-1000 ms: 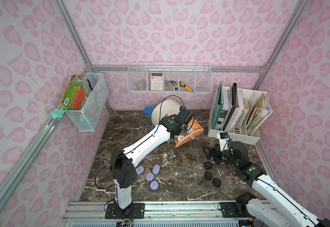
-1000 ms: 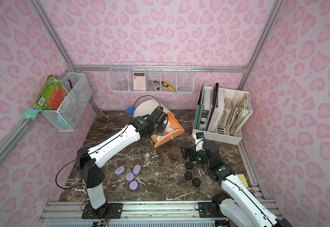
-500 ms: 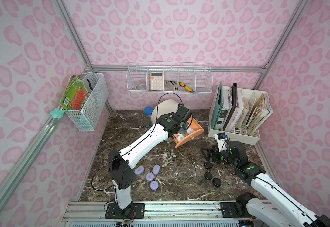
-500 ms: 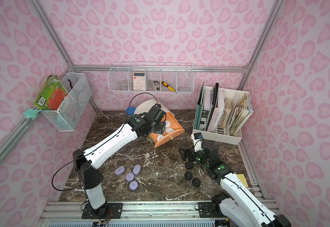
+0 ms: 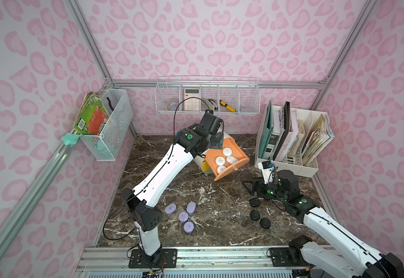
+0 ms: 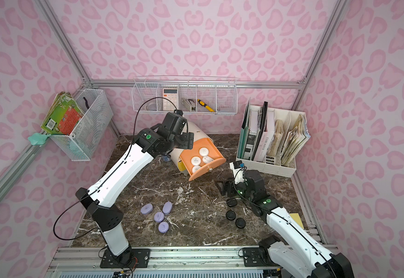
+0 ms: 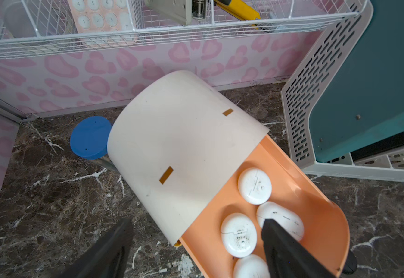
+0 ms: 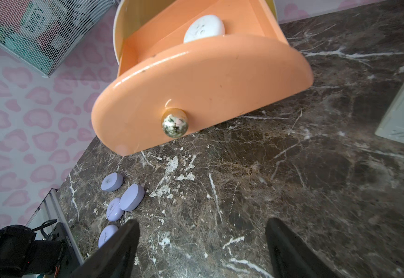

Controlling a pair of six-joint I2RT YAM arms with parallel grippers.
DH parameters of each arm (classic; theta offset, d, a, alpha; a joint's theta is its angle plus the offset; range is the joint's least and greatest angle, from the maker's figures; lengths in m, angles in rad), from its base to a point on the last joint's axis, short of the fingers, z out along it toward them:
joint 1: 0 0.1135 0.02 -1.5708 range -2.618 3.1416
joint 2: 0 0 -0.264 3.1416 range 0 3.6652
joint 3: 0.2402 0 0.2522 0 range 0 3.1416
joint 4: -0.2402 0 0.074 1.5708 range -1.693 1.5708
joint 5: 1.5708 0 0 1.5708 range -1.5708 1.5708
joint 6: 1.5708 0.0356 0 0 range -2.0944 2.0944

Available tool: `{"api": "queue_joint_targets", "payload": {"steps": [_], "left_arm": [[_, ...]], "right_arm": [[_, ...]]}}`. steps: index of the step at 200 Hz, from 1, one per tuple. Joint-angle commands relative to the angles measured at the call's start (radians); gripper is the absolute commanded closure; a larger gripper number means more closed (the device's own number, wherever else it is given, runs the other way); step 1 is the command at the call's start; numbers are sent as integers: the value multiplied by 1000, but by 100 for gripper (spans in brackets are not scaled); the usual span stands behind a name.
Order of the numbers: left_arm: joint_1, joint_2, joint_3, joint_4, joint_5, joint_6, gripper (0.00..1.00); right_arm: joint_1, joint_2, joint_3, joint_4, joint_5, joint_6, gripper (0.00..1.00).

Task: Put the bluetooth earphones in the drawer according to color
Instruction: Close the drawer in the storage box.

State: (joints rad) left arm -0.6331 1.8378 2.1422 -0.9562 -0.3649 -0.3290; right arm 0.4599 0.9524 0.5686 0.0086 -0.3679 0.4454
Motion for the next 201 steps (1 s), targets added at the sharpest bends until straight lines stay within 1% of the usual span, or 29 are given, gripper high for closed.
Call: {"api": "queue_joint_targets", "payload": {"steps": [1, 28, 58, 80, 106, 124, 154, 201], "left_arm": [[52, 42, 55, -24, 80, 11, 13], [108, 112, 108, -10, 129, 23, 18], [147, 182, 136, 8, 125, 42, 26], [167, 216, 132, 12, 133, 41, 31], [172, 243, 116, 17, 134, 41, 36], [174, 236, 71, 37, 145, 35, 39], [173, 196, -36, 112, 177, 27, 40], [173, 169, -97, 145, 186, 21, 40]], "right_arm": [[0, 16, 11, 113, -34, 36, 21], [0, 45, 30, 169, -25, 57, 35], [0, 100, 59, 226, -28, 71, 49], [0, 147, 81, 274, -34, 85, 58], [0, 210, 109, 333, -52, 102, 65], [0, 252, 133, 366, -67, 109, 66], [0, 305, 180, 406, -83, 128, 67], [3, 403, 251, 459, -100, 153, 68]]}}
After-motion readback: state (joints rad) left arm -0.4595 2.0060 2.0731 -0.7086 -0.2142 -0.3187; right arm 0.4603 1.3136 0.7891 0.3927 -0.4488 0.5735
